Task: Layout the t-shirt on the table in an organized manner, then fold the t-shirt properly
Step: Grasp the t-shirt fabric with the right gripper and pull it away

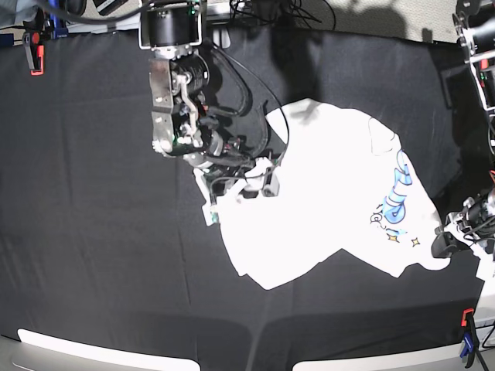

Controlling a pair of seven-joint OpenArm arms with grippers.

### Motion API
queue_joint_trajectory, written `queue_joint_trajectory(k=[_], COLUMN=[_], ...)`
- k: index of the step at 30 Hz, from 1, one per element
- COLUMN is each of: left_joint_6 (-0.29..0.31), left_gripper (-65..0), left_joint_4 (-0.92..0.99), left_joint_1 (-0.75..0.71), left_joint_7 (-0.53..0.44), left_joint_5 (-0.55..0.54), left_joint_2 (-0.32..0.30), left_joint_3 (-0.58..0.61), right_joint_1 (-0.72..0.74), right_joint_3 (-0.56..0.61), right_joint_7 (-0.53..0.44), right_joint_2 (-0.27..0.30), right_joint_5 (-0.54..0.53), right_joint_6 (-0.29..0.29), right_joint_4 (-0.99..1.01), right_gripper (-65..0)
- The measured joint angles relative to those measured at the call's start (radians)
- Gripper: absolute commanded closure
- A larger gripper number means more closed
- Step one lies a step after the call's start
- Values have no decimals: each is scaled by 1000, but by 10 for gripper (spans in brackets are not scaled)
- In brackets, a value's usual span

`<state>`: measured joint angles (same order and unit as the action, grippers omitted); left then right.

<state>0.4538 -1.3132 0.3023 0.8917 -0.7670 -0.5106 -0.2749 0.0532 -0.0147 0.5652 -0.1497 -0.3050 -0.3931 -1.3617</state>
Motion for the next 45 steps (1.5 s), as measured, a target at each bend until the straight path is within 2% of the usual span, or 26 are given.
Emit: queue_joint_trajectory(k=[7, 13, 17, 18, 19, 21, 22, 26, 27, 29, 32, 35, 37, 39, 41, 45], left_joint_6=[0, 0, 0, 0, 0, 0, 1, 0, 1, -4, -90, -87, -83, -80, -79, -87], left_gripper=[0, 0, 0, 0, 0, 0, 0, 0, 0, 0, 0, 0, 0, 0, 0, 0], left_joint_4=[0, 0, 0, 0, 0, 0, 0, 0, 0, 0, 0, 0, 0, -1, -2, -2], left_joint_1=[0, 0, 0, 0, 0, 0, 0, 0, 0, 0, 0, 3, 3, 3, 3, 3], left_joint_7=[0, 0, 0, 0, 0, -8, -16, -15, -16, -17, -12, 16, 31, 33, 35, 52], left_joint_5=[0, 0, 0, 0, 7, 64, 97, 122, 122, 122, 118, 110, 91, 76, 47, 8], left_joint_2=[0, 0, 0, 0, -2, -3, -4, -51, -70, -108, -162, -203, -213, -213, -213, -217], left_joint_3=[0, 0, 0, 0, 0, 0, 0, 1, 1, 1, 2, 2, 3, 6, 8, 7], right_joint_1=[42, 70, 118, 119, 122, 133, 135, 135, 134, 129, 133, 137, 138, 137, 135, 137], right_joint_3=[0, 0, 0, 0, 0, 0, 0, 0, 0, -1, -37, -114, -164, -205, -233, -288], right_joint_7=[-5, -45, -23, -8, 20, 68, 86, 230, 267, 301, 319, 320, 327, 366, 383, 398], right_joint_2=[0, 0, 0, 0, 0, 0, 0, 0, -1, 0, -4, -2, 16, 50, 96, 200], right_joint_5=[-8, -13, -44, -64, -69, -68, -69, -66, -65, -63, -71, -87, -96, -155, -197, -185], right_joint_6=[0, -7, -53, -74, -92, -112, -124, -239, -251, -254, -255, -262, -263, -264, -267, -256], right_joint_4=[6, 173, 216, 215, 216, 214, 206, 119, 90, 21, -100, -210, -255, -275, -276, -276], right_gripper=[-244, -244, -243, -224, -169, -3, 0, 0, 0, 0, 0, 0, 0, 0, 0, 0])
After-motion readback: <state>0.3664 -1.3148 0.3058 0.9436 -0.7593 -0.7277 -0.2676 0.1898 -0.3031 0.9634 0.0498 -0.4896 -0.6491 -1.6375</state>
